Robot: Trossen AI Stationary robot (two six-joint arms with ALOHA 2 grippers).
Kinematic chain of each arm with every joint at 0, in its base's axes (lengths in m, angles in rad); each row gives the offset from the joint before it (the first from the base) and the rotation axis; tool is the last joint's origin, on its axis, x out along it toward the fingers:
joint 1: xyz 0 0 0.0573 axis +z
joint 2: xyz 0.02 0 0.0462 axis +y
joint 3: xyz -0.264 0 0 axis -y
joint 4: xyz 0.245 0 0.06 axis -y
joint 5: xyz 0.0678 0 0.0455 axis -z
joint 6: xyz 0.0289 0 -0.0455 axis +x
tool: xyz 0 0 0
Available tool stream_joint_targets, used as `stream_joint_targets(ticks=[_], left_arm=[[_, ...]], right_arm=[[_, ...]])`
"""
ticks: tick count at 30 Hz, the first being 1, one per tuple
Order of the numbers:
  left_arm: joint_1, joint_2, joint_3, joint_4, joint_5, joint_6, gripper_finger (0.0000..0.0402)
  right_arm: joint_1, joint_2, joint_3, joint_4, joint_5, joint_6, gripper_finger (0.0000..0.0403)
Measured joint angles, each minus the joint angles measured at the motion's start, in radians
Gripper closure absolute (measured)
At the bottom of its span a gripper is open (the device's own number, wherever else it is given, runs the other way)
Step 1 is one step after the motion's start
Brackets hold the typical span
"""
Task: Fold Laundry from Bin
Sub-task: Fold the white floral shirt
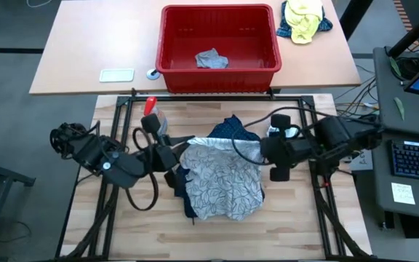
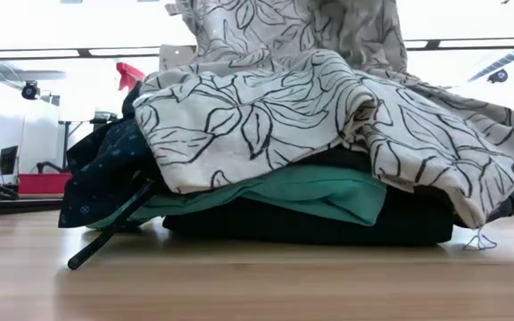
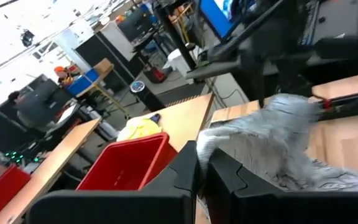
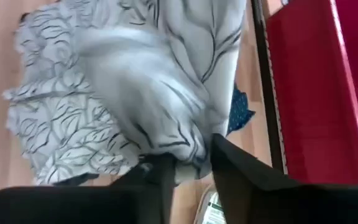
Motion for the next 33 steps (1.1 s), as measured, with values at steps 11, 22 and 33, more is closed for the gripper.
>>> stream_joint_targets(ticks=[11,22,33], left_arm=[[0.071,0.004,0.0,-0.097,0.092,-0.088,0.0402],[0.224,0.089,0.0,-0.101,0.151,-0.118,0.0401],[0.239,0.116,-0.001,-0.106,0.252,-0.104,0.0401]], right_arm=[[-0.052,-0.03,-0.003,0.237,0.093,-0.15,0.0162],[-0.147,0.052,-0.018,0.674,-0.179,-0.363,0.01],[-0.29,0.176,-0.015,0.74,-0.185,-0.316,0.0107]])
